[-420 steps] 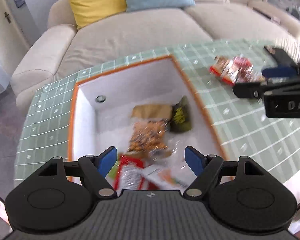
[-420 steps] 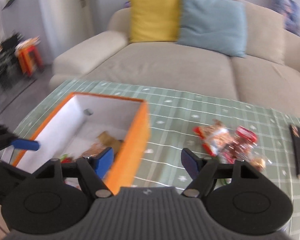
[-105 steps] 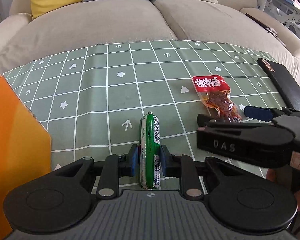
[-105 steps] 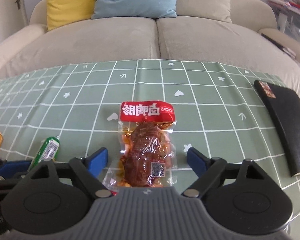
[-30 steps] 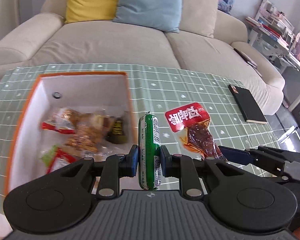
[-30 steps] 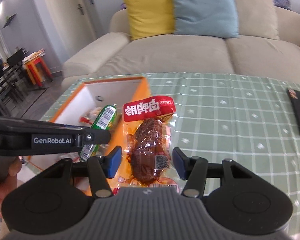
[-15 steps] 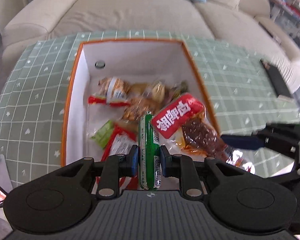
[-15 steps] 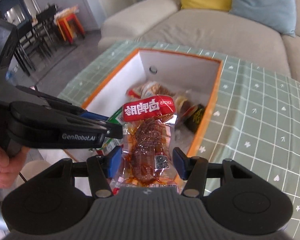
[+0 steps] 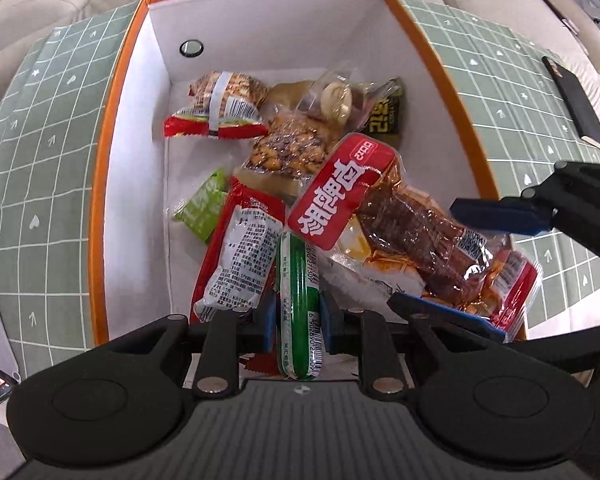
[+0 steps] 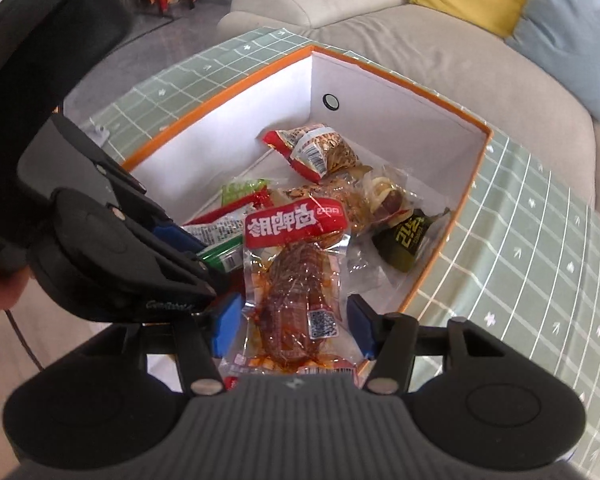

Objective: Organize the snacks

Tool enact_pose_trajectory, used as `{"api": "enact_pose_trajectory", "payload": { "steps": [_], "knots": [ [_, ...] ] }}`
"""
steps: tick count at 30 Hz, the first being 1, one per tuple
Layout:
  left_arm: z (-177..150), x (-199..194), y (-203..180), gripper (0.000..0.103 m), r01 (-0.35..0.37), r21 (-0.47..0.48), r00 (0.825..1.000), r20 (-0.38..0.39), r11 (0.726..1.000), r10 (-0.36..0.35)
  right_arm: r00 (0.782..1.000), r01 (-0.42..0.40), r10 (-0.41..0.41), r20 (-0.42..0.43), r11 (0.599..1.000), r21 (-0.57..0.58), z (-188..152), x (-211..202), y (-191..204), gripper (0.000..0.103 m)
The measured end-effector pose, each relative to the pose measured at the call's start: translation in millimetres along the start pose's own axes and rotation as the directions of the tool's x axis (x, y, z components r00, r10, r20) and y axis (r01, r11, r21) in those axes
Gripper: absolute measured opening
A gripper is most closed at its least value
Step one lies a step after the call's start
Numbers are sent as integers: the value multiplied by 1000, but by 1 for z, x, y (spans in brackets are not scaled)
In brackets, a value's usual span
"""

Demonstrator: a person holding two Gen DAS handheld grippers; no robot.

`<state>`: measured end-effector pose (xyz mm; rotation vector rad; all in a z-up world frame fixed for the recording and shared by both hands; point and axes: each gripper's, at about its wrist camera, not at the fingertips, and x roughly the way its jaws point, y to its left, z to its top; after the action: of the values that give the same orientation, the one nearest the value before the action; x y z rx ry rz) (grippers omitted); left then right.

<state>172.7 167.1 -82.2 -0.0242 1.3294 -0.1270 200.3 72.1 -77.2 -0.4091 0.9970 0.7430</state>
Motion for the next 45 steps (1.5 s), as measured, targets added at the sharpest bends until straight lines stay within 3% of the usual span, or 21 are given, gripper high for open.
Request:
{"api": "enact_pose_trajectory", "payload": {
  "steps": [11,20,25,28,31,32,35,40,42,45],
  "knots": [
    [1,13,-2,25,-50,-7,998,-49,999,50,999,33,-36,-20,992,-119,3,21,5,62],
    [1,13,-12,36,-83,14,995,-51,996,83,998,61,-60,8,986,-152,-5,22,5,59],
    [2,13,-11,54,-85,11,994,-68,996,86,994,110,-101,51,970,-217,-11,15,11,63],
    [3,8,-6,73,-98,1,994,-58,995,98,989,137,-119,84,960,-243,-15,8,13,66],
    [4,-1,0,78,-79,-28,996,-42,996,78,985,151,-123,122,956,-253,-18,-1,12,76],
    [5,-3,1,81,-71,-38,997,-38,997,69,982,166,-136,131,954,-250,-18,-3,12,88],
    [8,-14,1,85,-49,-57,999,3,997,49,972,199,-162,169,951,-236,-19,-12,7,92],
    [16,-46,-15,85,-43,-56,986,159,998,51,960,230,-205,189,965,-123,-17,-31,-13,92],
    [17,-61,-25,85,-46,-45,972,229,998,55,951,253,-236,199,966,-60,-17,-40,-26,92],
    [18,-84,-44,85,-80,-9,930,359,997,77,932,282,-282,230,959,34,-19,-60,-43,93]
  ]
}}
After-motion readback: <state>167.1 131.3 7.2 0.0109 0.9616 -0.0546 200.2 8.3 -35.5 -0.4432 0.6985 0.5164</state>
